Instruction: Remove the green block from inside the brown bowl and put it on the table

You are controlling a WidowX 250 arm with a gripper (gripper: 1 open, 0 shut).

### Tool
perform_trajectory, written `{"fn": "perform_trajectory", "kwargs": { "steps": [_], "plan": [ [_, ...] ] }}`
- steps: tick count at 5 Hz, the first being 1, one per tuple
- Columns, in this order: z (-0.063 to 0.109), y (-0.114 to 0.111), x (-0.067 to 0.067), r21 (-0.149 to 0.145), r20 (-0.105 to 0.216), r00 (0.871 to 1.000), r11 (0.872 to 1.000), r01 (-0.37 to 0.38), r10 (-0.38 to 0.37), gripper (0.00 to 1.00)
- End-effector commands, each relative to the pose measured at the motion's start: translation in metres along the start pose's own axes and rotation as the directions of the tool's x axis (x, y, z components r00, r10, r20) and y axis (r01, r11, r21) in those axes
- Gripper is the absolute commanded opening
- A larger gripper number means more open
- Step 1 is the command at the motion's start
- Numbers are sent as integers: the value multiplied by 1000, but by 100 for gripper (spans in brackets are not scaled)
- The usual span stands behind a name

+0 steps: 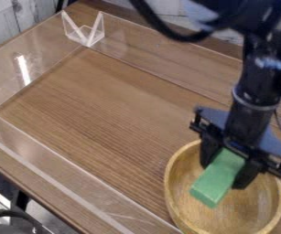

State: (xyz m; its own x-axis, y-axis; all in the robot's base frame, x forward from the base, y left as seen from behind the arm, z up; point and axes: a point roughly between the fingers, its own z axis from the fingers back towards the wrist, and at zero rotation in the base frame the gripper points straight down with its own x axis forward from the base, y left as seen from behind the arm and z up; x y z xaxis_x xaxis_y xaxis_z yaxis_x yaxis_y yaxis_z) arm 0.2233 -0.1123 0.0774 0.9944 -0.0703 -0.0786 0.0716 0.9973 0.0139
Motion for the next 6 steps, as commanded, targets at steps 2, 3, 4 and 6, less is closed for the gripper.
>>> {"fn": "perform_trajectory", "kwargs": {
  "steps": [2,3,4,6],
  "plan": [
    [55,25,5,-25,109,988,994,-104,106,0],
    [57,32,1,-31,127,983,991,-128,131,0],
    [55,29,1,-33,134,982,991,-132,135,0],
    [55,30,2,-36,149,982,993,-108,112,0]
  ]
}}
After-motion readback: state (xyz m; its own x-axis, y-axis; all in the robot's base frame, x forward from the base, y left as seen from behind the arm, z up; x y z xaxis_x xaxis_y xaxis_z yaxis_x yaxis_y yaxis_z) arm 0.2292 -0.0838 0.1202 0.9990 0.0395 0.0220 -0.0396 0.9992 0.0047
